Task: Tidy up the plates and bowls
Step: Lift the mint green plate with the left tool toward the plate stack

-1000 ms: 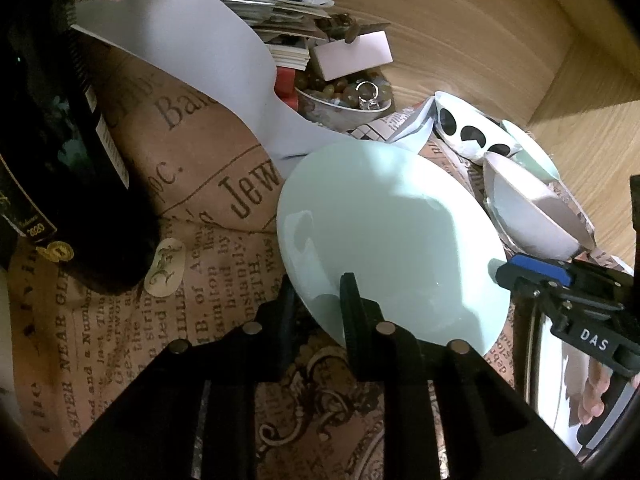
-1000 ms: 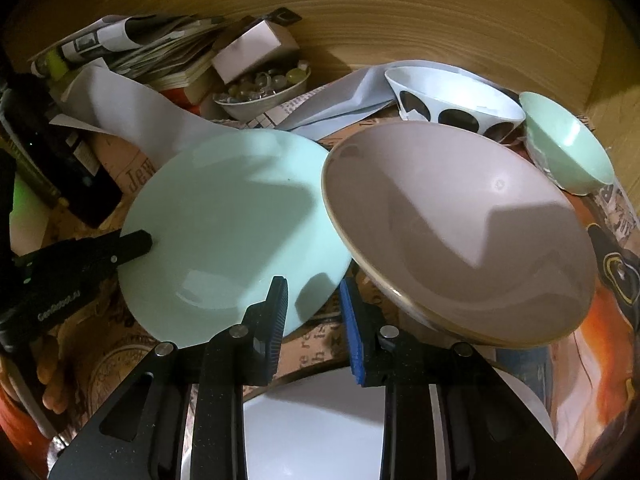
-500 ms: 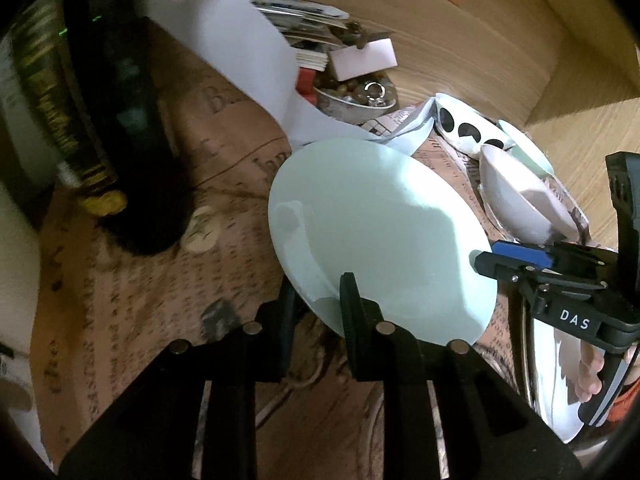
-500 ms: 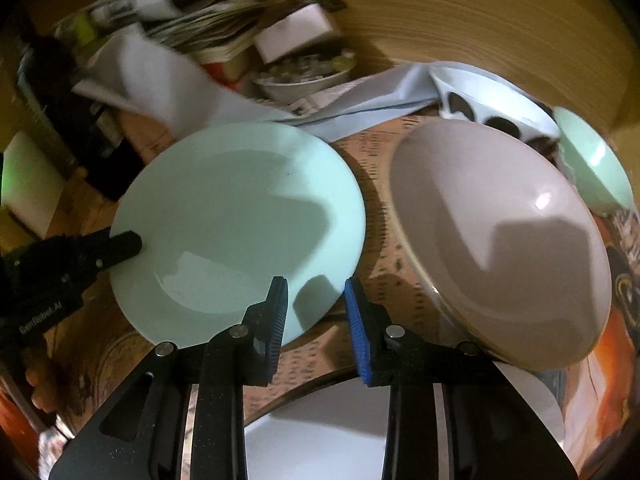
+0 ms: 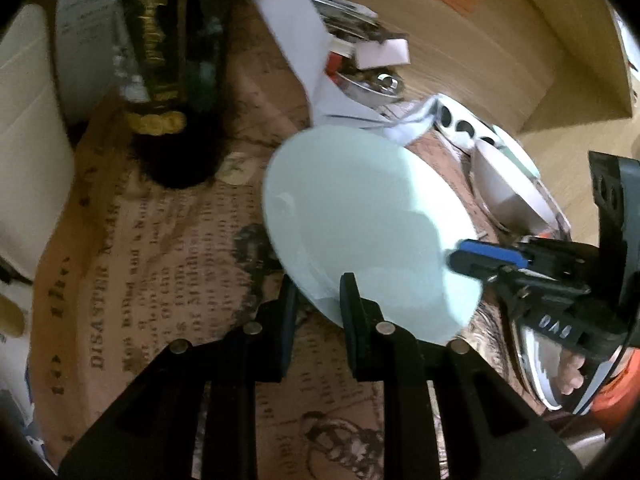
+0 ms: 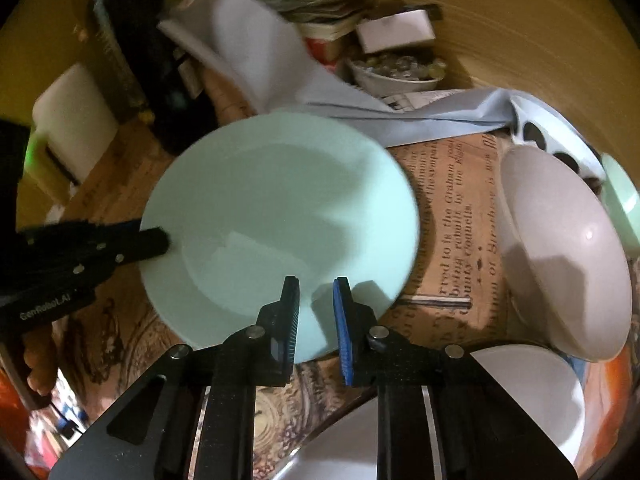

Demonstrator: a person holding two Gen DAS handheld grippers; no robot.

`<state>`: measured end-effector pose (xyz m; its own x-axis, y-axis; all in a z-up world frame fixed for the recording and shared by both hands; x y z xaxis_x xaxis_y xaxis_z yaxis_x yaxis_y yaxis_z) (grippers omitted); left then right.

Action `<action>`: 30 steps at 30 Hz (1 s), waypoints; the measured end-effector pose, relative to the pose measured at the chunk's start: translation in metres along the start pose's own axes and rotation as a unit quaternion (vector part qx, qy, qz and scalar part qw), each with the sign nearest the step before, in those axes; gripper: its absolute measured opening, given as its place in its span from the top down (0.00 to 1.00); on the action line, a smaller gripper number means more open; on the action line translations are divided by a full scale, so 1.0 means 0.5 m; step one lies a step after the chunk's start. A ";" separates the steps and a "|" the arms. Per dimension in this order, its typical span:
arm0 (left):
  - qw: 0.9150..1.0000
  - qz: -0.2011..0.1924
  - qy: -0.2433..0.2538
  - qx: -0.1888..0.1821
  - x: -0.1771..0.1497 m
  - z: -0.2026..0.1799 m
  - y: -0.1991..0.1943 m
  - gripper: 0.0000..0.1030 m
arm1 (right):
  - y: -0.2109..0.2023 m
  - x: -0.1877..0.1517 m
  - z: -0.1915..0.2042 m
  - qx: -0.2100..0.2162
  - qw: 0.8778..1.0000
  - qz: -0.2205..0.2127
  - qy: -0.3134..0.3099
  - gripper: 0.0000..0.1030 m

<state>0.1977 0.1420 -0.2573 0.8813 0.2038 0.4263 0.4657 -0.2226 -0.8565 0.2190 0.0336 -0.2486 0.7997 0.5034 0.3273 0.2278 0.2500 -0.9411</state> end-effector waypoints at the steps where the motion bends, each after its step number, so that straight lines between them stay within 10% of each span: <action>1: 1.000 -0.005 0.000 0.006 0.000 0.004 -0.006 0.80 | -0.004 0.003 -0.013 -0.006 1.000 -0.006 0.010 0.85; 30: 0.999 -0.002 0.022 0.044 0.060 0.010 0.032 0.79 | 0.051 0.051 -0.090 0.012 0.998 0.014 0.063 0.77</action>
<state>0.2312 0.1494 -0.2598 0.8832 0.1628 0.4398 0.4616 -0.1373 -0.8764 0.2704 0.0157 -0.2681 0.8690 0.4031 0.2869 0.1932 0.2573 -0.9468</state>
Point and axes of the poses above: each gripper's, at about its wrist camera, not at the fingertips, and y roughly the way its jaws point, z to its left, x to its top, the point moved 9 cm from there along y, roughly the way its jaws point, and after that the axes turned 11 degrees about z, right-handed, at the moved point
